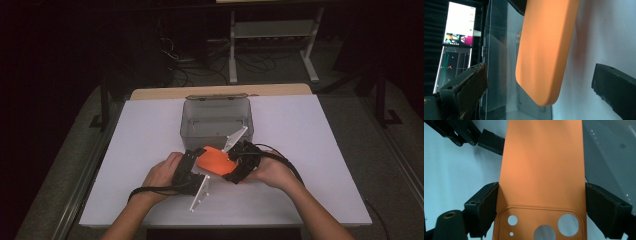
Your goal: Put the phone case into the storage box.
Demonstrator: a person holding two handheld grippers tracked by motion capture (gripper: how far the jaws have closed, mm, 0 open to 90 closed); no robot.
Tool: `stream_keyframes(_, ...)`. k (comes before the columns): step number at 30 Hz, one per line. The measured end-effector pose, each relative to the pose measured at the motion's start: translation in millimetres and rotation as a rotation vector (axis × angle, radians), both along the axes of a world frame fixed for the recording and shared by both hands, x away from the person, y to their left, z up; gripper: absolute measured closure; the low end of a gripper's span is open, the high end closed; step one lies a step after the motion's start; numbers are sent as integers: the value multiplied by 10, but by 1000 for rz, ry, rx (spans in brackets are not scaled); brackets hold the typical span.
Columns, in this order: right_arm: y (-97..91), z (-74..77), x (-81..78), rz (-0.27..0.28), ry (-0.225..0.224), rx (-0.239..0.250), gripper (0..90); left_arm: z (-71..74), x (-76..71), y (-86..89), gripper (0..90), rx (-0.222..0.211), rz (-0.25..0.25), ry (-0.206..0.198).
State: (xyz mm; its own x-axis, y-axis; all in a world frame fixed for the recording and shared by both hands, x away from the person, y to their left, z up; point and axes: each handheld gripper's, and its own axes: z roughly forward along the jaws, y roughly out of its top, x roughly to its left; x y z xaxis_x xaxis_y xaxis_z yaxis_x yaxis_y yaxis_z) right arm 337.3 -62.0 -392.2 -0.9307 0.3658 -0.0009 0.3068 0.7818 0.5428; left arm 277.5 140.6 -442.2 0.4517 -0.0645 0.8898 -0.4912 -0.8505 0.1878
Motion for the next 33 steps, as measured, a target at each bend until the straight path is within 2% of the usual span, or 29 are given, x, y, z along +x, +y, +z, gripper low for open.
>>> stream_keyframes(19, 11, 24, 9, -5, 3, 10, 151, -44, -46, -68, 4, 22, 28, -72)
stream_keyframes(33, 186, 95, 19, 25, 4, 15, 151, -42, -68, -90, 4, 32, 28, -99)
